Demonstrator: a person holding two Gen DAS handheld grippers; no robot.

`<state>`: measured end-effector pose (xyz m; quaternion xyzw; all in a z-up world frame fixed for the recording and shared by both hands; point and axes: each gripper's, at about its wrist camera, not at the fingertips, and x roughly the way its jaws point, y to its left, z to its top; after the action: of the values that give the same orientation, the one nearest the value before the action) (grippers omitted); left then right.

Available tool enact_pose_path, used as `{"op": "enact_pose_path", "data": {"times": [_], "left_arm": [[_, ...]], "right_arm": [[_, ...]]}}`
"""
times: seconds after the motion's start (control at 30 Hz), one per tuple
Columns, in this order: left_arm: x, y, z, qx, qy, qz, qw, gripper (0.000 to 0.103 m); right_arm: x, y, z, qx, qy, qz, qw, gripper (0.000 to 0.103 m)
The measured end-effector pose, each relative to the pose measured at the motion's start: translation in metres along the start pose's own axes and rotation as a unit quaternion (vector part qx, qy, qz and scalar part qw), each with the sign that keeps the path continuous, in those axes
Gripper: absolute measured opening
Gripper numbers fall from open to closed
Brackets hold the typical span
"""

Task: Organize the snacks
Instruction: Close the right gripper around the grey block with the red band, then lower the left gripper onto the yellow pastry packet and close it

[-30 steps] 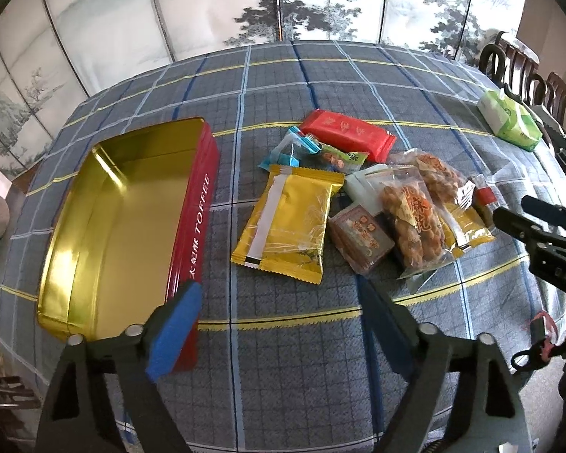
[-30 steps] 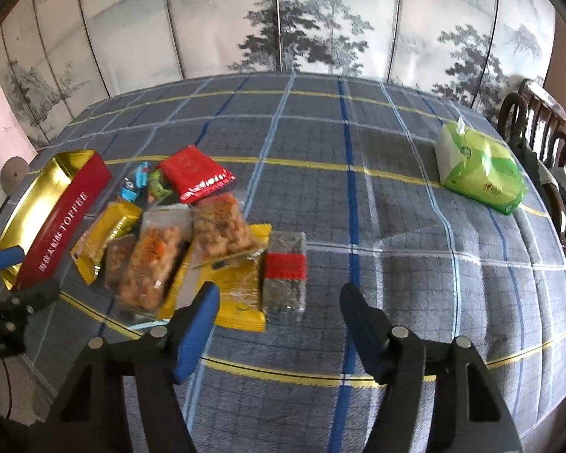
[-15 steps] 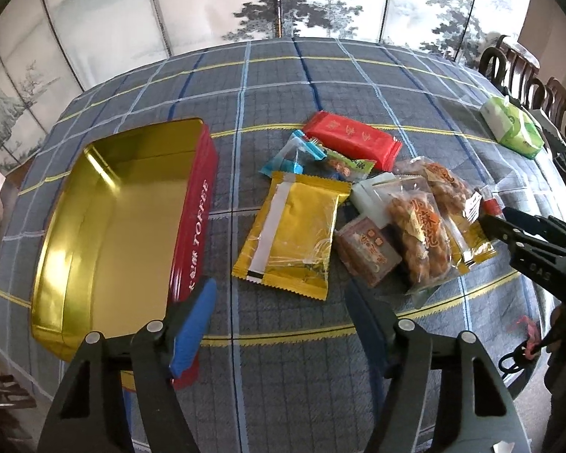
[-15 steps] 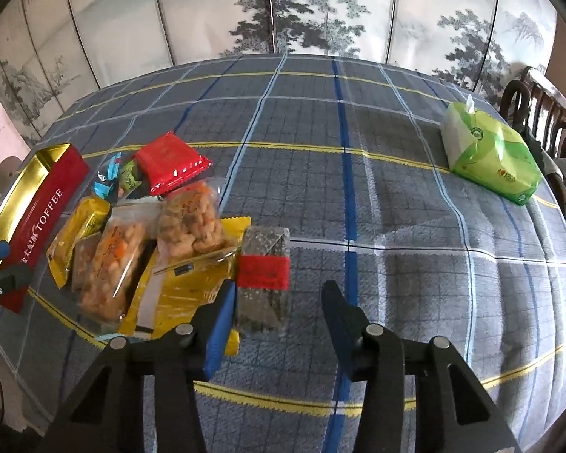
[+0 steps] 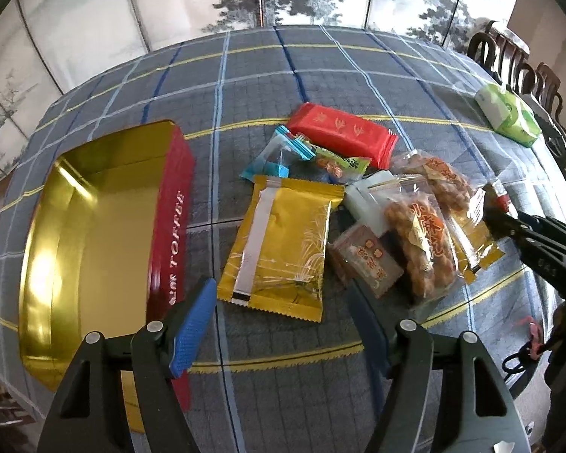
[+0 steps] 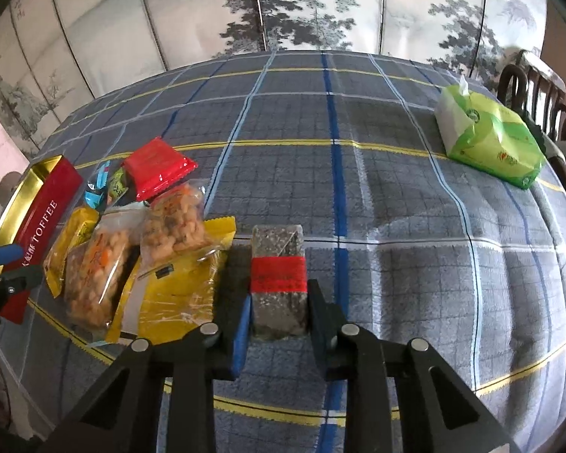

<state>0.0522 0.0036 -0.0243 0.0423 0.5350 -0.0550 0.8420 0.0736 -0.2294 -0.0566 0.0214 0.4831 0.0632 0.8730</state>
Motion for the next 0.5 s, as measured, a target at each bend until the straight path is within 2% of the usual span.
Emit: {"op": "enact_pose_path", "data": {"times": [0.23,0.33,0.5], "left_arm": [[0.018,-0.001,0.005,0.012,0.020,0.006,0.9997,0.065],[0.025,0.000,0.009,0.011,0.028,0.005,0.9995,0.061],[0.035,0.001,0.015,0.010,0.035,0.002,0.9993,0.060]], "right_arm": [[-0.002,-0.004,-0.001,0.005,0.001,0.003,1.000,0.027],[-0.001,-0.004,-0.001,0.008,0.001,0.004,1.000,0.027],[-0.001,-0.005,-0.001,0.009,0.002,0.005,1.000,0.027]]}}
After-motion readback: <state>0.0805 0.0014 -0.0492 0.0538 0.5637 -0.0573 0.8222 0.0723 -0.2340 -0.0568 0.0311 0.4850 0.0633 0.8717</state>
